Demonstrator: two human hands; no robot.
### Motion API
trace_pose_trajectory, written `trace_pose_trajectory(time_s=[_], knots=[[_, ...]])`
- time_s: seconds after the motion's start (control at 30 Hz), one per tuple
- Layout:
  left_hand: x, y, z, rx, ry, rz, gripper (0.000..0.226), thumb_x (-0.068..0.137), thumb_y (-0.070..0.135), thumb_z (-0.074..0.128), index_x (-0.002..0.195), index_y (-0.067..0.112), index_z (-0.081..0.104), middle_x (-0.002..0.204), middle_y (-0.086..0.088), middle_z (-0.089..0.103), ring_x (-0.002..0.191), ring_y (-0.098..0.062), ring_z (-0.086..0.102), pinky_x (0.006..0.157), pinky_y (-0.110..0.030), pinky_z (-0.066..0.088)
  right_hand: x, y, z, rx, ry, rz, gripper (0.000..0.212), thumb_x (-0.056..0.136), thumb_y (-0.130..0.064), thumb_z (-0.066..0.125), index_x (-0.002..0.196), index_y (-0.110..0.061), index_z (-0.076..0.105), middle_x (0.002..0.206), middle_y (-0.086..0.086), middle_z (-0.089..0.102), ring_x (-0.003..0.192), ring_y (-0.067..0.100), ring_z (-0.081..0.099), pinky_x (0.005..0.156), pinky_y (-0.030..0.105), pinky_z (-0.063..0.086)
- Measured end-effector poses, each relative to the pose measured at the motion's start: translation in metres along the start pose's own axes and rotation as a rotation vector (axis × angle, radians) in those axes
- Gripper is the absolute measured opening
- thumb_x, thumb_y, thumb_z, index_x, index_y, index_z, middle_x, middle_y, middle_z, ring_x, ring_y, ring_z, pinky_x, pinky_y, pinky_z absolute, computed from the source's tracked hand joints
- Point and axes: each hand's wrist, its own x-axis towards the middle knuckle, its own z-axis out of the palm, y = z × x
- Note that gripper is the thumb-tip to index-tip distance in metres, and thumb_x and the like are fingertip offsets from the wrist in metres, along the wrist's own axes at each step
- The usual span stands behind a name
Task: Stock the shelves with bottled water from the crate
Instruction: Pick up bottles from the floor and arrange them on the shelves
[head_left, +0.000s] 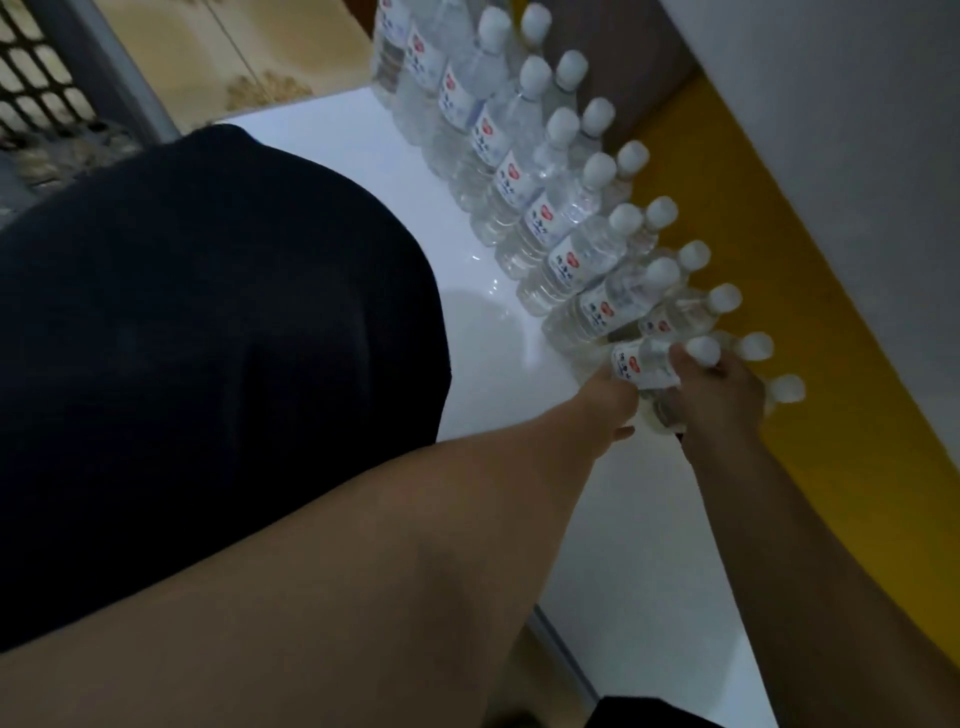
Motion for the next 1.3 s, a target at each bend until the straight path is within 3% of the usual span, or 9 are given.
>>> trace_pose_trajectory(time_s=[0.17,0.33,0.47,0.57,0.67,0.9,1.0,1.17,1.3], knots=[[0.007,0.003,-0.007,0.227,-0.03,0.074,0.06,0.097,0.001,0.039,0.151,0.024,0.028,0.144,-0.008,0.042,0.115,-0.024,0.047,0.095,-0.032,0.045,0.022,-0.004,0.005,-0.117,-0.024,-0.1,0.04,0.088,-0.044,0.064,0.113,-0.013,0.069,0.109,0.012,0.07,0.099,0.032,0.065,0.086,0.044,0.053],[0.008,0.006,-0.016,0.385,-0.052,0.089,0.07,0.094,-0.011,0.037,0.154,0.02,0.019,0.153,-0.012,0.031,0.135,-0.029,0.038,0.105,-0.031,0.037,0.035,-0.002,0.005,-0.095,-0.074,-0.13,0.039,0.088,-0.044,0.065,0.118,-0.019,0.067,0.113,0.008,0.069,0.099,0.028,0.065,0.087,0.042,0.054],[0.011,0.011,-0.022,0.553,-0.093,0.142,0.072,0.095,-0.01,0.038,0.155,0.019,0.012,0.153,-0.011,0.028,0.112,-0.022,0.051,0.088,-0.019,0.046,0.037,0.002,0.006,-0.061,-0.128,-0.042,0.041,0.088,-0.05,0.062,0.115,-0.02,0.069,0.11,0.006,0.07,0.102,0.027,0.065,0.088,0.04,0.055],[0.012,0.012,-0.028,0.776,-0.07,0.155,0.069,0.097,-0.005,0.038,0.156,0.015,0.009,0.156,-0.015,0.025,0.136,-0.03,0.037,0.106,-0.027,0.033,0.027,0.005,-0.001,-0.055,-0.214,0.014,0.044,0.09,-0.049,0.061,0.119,-0.016,0.067,0.115,0.006,0.068,0.104,0.026,0.064,0.093,0.041,0.053],[0.008,0.005,-0.038,1.096,-0.054,0.11,0.074,0.098,0.008,0.043,0.156,0.013,-0.003,0.156,-0.018,0.026,0.138,-0.031,0.037,0.109,-0.031,0.031,0.01,0.009,-0.021,-0.119,-0.228,-0.003,0.046,0.095,-0.042,0.057,0.13,-0.012,0.058,0.118,0.002,0.06,0.114,0.022,0.057,0.094,0.033,0.045],[-0.053,-0.007,0.003,1.601,-0.194,0.336,0.06,0.102,0.029,0.04,0.154,0.006,0.019,0.158,-0.016,0.026,0.143,-0.029,0.029,0.114,-0.034,0.026,-0.053,0.02,-0.114,-0.322,-0.086,-0.065,0.064,0.102,-0.048,0.038,0.152,-0.009,0.03,0.158,0.011,0.029,0.144,0.027,0.029,0.114,0.033,0.023],[-0.098,-0.011,0.034,1.733,-0.272,0.519,0.056,0.104,0.033,0.036,0.153,0.008,0.022,0.158,-0.014,0.026,0.144,-0.029,0.027,0.114,-0.031,0.023,-0.088,0.035,-0.166,-0.222,0.024,-0.035,0.064,0.102,-0.05,0.036,0.153,-0.013,0.028,0.16,0.008,0.026,0.145,0.026,0.028,0.115,0.032,0.022],[-0.176,-0.058,0.087,1.965,-0.434,0.539,0.064,0.103,0.048,0.03,0.156,0.016,0.014,0.16,-0.011,0.02,0.144,-0.029,0.026,0.115,-0.038,0.028,-0.15,0.078,-0.265,-0.244,0.147,-0.033,0.062,0.103,-0.049,0.033,0.152,-0.01,0.031,0.157,0.01,0.032,0.142,0.028,0.032,0.115,0.038,0.027],[-0.23,-0.136,0.14,2.12,-0.619,0.634,0.064,0.101,0.05,0.034,0.155,0.019,0.02,0.156,-0.01,0.03,0.139,-0.03,0.034,0.111,-0.041,0.035,-0.206,0.128,-0.337,-0.274,0.298,0.051,0.061,0.104,-0.048,0.033,0.15,-0.009,0.034,0.155,0.013,0.036,0.14,0.03,0.037,0.112,0.036,0.031]])
